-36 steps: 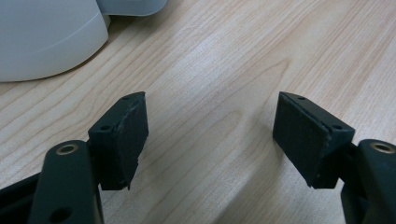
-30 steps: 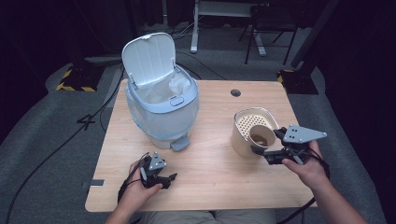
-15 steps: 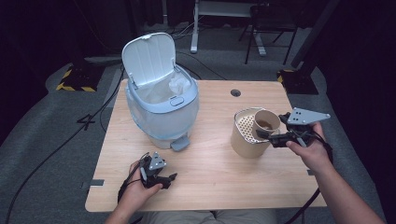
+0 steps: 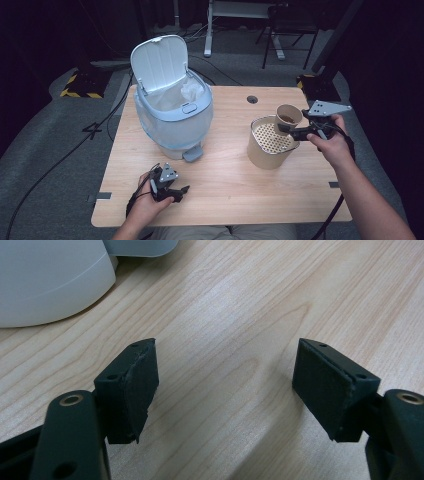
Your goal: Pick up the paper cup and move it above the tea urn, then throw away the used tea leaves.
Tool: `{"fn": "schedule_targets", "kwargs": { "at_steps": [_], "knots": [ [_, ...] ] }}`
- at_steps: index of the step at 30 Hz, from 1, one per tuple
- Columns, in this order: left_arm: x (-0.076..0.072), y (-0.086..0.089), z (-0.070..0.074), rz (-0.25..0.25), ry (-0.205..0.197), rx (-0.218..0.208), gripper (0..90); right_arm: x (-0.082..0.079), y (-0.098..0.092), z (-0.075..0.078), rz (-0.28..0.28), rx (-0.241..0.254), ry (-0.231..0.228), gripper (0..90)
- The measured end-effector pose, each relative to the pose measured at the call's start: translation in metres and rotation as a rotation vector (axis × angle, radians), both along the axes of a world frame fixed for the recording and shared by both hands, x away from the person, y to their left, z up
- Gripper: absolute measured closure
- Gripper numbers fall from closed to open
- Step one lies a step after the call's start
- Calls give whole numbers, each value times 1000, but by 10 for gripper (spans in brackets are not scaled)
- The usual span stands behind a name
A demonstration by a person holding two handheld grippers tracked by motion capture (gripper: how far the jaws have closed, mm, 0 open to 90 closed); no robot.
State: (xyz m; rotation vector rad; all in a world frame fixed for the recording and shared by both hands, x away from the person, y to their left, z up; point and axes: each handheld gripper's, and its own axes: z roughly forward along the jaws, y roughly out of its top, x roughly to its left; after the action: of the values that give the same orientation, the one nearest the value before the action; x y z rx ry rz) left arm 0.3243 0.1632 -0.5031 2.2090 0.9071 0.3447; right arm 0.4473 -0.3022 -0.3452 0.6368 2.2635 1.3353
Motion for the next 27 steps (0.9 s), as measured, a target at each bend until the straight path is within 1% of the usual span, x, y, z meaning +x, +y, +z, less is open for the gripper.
{"fn": "schedule_targets", "kwargs": {
  "at_steps": [4, 8, 13, 16, 17, 19, 20, 21, 22, 23, 24, 25, 26, 27],
  "knots": [
    [0, 0, 0, -1, 0, 0, 271, 9, -4, -1, -17, -3, 3, 297],
    [0, 0, 0, -4, 0, 2, 265, 13, -6, -1, -29, 4, 5, 297],
    [0, 0, 0, -5, 3, 0, 258, 13, -6, 1, -28, -1, 2, 297],
    [0, 0, 0, -5, 5, -1, 256, 10, -6, 3, -25, -16, -15, 297],
    [0, 0, 0, -4, 6, -1, 255, 10, -6, 4, -24, -23, -25, 297],
    [0, 0, 0, -4, 6, -2, 255, 8, -6, 7, -21, -54, -59, 297],
    [0, 0, 0, -4, 6, -2, 255, 7, -6, 9, -20, -78, -78, 298],
    [0, 0, 0, -4, 6, -2, 255, 6, -6, 10, -20, -91, -87, 298],
    [0, 0, 0, -4, 6, -2, 255, 5, -6, 11, -19, -106, -109, 299],
    [0, 0, 0, -5, 5, -1, 255, 5, -6, 11, -19, -106, -109, 299],
    [0, -1, 0, -4, 5, -2, 255, 4, -6, 12, -1, -150, -162, 301],
    [0, 0, 0, -5, 5, -1, 255, 3, -5, 12, 3, -171, -183, 301],
    [0, 0, 0, -4, 5, -1, 255, 2, -5, 12, 9, -208, -218, 302],
    [0, -1, 0, -4, 5, -2, 255, 2, -5, 12, 12, -231, -237, 302]
  ]
}}
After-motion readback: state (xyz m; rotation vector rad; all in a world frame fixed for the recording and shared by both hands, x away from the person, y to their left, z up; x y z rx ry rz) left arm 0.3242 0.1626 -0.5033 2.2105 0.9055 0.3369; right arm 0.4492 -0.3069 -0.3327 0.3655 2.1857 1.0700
